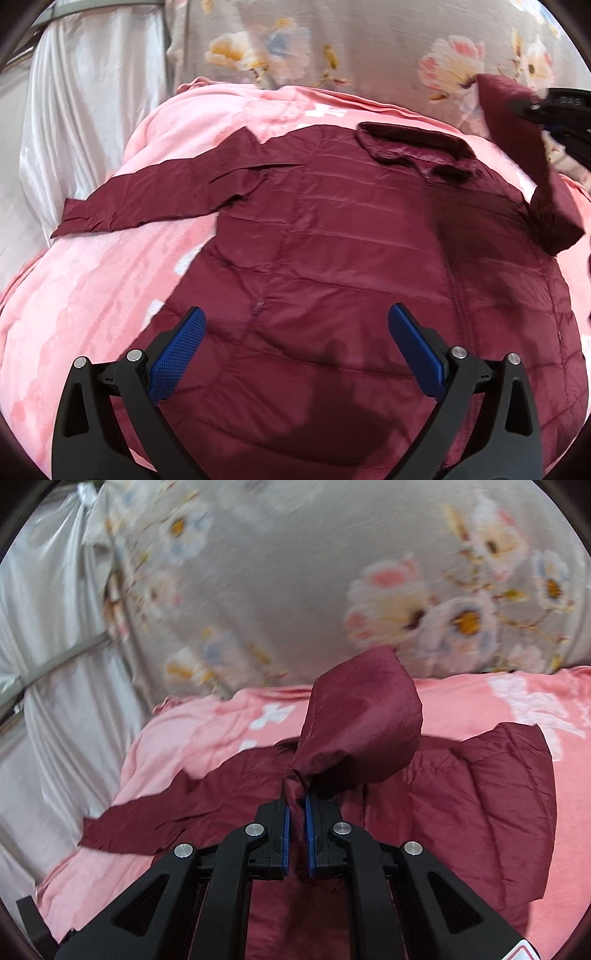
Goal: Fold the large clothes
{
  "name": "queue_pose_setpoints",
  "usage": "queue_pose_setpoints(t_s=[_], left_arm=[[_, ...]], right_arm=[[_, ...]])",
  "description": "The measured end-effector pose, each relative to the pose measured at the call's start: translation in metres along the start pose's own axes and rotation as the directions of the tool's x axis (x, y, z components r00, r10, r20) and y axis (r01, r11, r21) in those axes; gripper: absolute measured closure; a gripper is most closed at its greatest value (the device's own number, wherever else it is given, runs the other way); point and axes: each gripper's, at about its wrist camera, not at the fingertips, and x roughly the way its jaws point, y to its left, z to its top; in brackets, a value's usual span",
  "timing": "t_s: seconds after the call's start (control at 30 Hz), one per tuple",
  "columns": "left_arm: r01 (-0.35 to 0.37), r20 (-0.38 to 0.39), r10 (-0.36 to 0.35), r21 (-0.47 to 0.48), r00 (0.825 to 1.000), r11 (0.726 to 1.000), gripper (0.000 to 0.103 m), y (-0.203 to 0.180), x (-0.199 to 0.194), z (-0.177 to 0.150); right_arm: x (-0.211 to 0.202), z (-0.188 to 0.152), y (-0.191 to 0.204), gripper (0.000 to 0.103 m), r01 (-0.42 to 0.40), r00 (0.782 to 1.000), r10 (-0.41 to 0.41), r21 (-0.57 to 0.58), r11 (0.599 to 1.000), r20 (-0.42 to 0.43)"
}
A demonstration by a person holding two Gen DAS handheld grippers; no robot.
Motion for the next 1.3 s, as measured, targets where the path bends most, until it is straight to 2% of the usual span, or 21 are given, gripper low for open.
queue_pose_setpoints(t_s=[0.2, 0.4, 0.53, 0.6, 0.63, 0.67, 0.7, 0.73, 0.8, 0.9, 0.97, 1.03, 1.13, 1.2, 1.27, 1.3], left_arm=[[-0.002, -0.011, 0.001, -0.041, 1.000, 0.999, 0.006, 0.021, 0.008, 0.001], [-0.005, -0.011, 0.004, -0.064, 1.000, 0.998, 0.006, 0.035, 0.013, 0.004], [0.003, -0.015, -0.004, -0.074, 1.000, 0.997, 0.006, 0.038, 0.016, 0.005], [0.009, -0.017, -0.011, -0.080, 1.000, 0.997, 0.006, 0.040, 0.017, 0.006], [0.013, -0.019, -0.015, -0.082, 1.000, 0.997, 0.006, 0.040, 0.018, 0.007], [0.020, -0.023, -0.022, -0.085, 0.999, 0.996, 0.006, 0.041, 0.019, 0.008], [0.033, -0.028, -0.035, -0.088, 0.999, 0.996, 0.006, 0.041, 0.021, 0.009], [0.048, -0.036, -0.051, -0.090, 0.998, 0.995, 0.006, 0.042, 0.024, 0.010], [0.079, -0.044, -0.084, -0.093, 0.996, 0.993, 0.006, 0.041, 0.027, 0.014], [0.170, -0.073, -0.180, -0.119, 0.981, 0.978, 0.005, 0.041, 0.043, 0.026], [0.211, -0.108, -0.228, -0.153, 0.968, 0.966, 0.005, 0.040, 0.060, 0.034], [0.250, -0.140, -0.280, -0.202, 0.950, 0.947, 0.005, 0.041, 0.080, 0.046], [0.296, -0.152, -0.345, -0.273, 0.926, 0.915, 0.005, 0.043, 0.097, 0.062], [0.334, -0.147, -0.391, -0.309, 0.908, 0.891, 0.005, 0.041, 0.106, 0.070], [0.344, -0.156, -0.412, -0.339, 0.898, 0.876, 0.006, 0.040, 0.116, 0.077], [0.341, -0.152, -0.413, -0.351, 0.898, 0.872, 0.010, 0.039, 0.118, 0.080]], right_arm=[[0.055, -0.038, 0.044, 0.096, -0.021, 0.991, 0.011, -0.072, 0.997, -0.131], [0.090, -0.072, 0.063, 0.096, -0.029, 0.971, -0.004, -0.137, 0.990, -0.239], [0.104, -0.088, 0.069, 0.087, -0.037, 0.955, -0.014, -0.167, 0.985, -0.296], [0.105, -0.092, 0.071, 0.078, -0.049, 0.950, -0.008, -0.173, 0.984, -0.311], [0.103, -0.092, 0.072, 0.068, -0.062, 0.949, 0.006, -0.168, 0.984, -0.316], [0.099, -0.091, 0.072, 0.058, -0.075, 0.949, 0.021, -0.161, 0.984, -0.314], [0.092, -0.090, 0.073, 0.054, -0.093, 0.951, 0.042, -0.155, 0.983, -0.306], [0.083, -0.088, 0.074, 0.051, -0.109, 0.955, 0.060, -0.153, 0.982, -0.291], [0.064, -0.083, 0.073, 0.050, -0.116, 0.964, 0.074, -0.156, 0.981, -0.255], [0.026, -0.070, 0.048, 0.049, -0.064, 0.984, 0.042, -0.126, 0.990, -0.172], [0.005, -0.064, 0.017, 0.048, -0.014, 0.991, 0.005, -0.062, 0.998, -0.135], [-0.012, -0.059, -0.022, 0.048, 0.066, 0.992, -0.065, 0.006, 0.998, -0.107], [-0.032, -0.056, -0.086, 0.048, 0.214, 0.975, -0.205, 0.106, 0.971, -0.088], [-0.038, -0.054, -0.121, 0.048, 0.274, 0.961, -0.264, 0.160, 0.948, -0.083], [-0.040, -0.056, -0.151, 0.048, 0.331, 0.943, -0.319, 0.198, 0.923, -0.093], [-0.038, -0.057, -0.161, 0.048, 0.345, 0.938, -0.330, 0.211, 0.915, -0.102]])
